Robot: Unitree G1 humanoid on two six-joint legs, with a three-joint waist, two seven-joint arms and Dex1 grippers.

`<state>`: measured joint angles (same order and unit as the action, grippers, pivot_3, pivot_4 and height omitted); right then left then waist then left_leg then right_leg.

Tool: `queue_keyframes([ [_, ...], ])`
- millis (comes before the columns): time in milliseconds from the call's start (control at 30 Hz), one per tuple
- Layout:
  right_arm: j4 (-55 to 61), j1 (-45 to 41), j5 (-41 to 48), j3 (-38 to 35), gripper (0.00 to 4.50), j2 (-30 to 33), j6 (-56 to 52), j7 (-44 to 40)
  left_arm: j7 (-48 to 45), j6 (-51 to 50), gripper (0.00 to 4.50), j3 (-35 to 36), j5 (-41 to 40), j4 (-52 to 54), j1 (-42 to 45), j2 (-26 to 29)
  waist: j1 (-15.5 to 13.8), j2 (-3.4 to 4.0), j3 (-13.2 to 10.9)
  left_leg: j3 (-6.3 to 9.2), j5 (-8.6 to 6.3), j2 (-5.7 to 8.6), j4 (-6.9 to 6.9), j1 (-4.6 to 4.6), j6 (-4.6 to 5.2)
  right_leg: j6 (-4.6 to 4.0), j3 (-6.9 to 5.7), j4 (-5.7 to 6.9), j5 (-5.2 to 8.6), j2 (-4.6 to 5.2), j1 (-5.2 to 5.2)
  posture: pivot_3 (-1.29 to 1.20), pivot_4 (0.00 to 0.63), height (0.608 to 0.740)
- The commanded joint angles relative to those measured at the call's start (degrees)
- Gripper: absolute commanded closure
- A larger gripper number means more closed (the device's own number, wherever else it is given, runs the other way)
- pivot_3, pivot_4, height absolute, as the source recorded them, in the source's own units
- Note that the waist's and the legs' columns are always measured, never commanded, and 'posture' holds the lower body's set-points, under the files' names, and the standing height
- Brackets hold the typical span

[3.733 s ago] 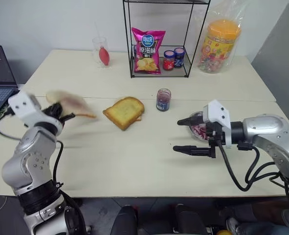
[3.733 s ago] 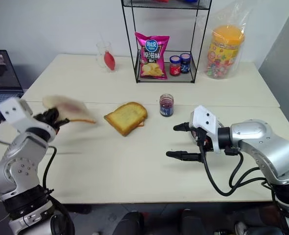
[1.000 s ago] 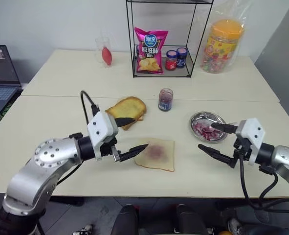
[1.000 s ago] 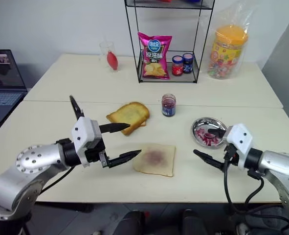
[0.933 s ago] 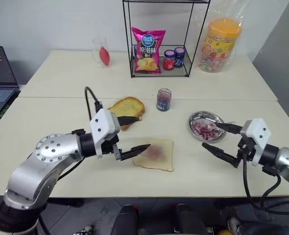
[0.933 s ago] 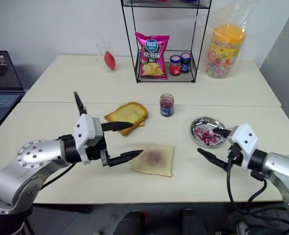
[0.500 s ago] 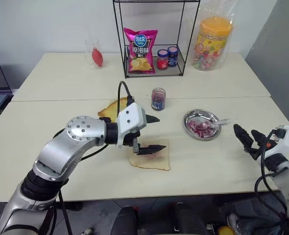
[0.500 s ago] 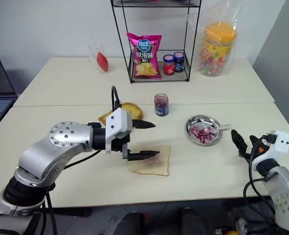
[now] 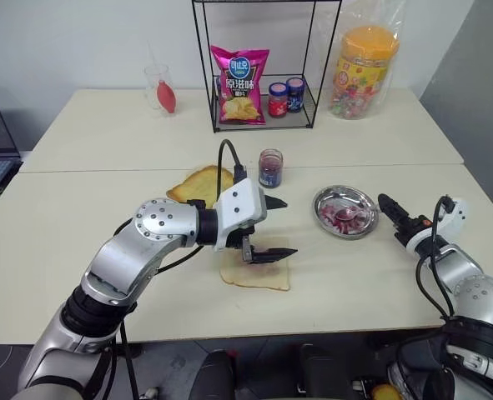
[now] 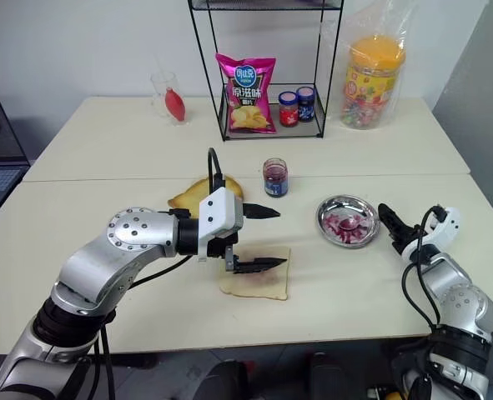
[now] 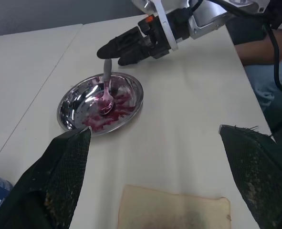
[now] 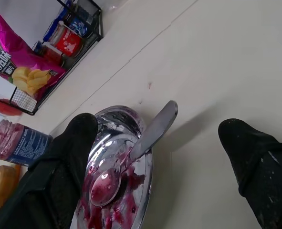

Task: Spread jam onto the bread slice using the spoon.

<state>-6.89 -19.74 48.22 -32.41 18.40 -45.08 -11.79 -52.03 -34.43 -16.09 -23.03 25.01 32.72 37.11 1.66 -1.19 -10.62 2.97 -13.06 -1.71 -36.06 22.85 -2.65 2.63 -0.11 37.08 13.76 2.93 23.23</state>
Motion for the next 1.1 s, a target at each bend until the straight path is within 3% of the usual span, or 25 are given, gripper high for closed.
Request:
queue_keyframes([
  [33, -3.0, -2.7, -0.5, 0.5, 0.00, 1.1, 2.4, -2.7, 0.0, 0.3, 0.03, -0.7, 0.9, 0.9, 1.9, -1.5, 0.0, 0.00, 0.0, 0.00, 0.00, 0.00, 0.00, 0.00, 0.00, 0.00, 0.00, 0.00, 0.00, 0.00, 0.00, 0.00, 0.150, 0.740],
  [233, -5.7, -4.3, 0.2, 0.6, 0.00, 1.3, 2.6, -4.1, -0.5, -0.4, 0.03, -0.8, 1.0, 0.7, 2.4, -1.8, 0.1, 0.01, 0.0, -0.03, 0.00, -0.01, -0.01, -0.04, 0.01, 0.05, 0.06, 0.04, -0.03, -0.03, 0.00, 0.00, 0.150, 0.740],
  [333, -6.3, -4.8, 0.6, 0.4, 0.55, 0.8, 3.0, -4.1, -0.5, -0.6, 0.00, -0.9, 1.1, 0.4, 2.8, -1.9, 0.2, 0.01, 0.0, -0.04, 0.01, -0.01, -0.02, -0.05, 0.01, 0.07, 0.09, 0.05, -0.05, -0.03, 0.00, 0.00, 0.150, 0.740],
  [867, -9.8, -7.2, 0.5, 0.7, 4.46, 0.5, 4.8, -6.6, 0.1, -0.4, 0.00, -0.2, 2.1, -0.7, 2.0, -2.1, 0.1, 0.03, 0.0, -0.06, 0.01, -0.01, -0.02, -0.04, 0.01, 0.08, 0.10, 0.03, -0.05, -0.03, 0.00, 0.00, 0.150, 0.740],
  [1100, -2.1, -4.3, 2.4, 1.1, 4.46, 0.4, 3.8, -7.1, 2.1, -0.5, 0.00, 1.5, 2.4, -0.7, 0.5, -2.0, 0.1, 0.04, 0.0, -0.08, 0.01, 0.00, -0.03, -0.06, 0.02, 0.13, 0.14, 0.04, -0.09, -0.03, -0.02, 0.00, 0.150, 0.740],
])
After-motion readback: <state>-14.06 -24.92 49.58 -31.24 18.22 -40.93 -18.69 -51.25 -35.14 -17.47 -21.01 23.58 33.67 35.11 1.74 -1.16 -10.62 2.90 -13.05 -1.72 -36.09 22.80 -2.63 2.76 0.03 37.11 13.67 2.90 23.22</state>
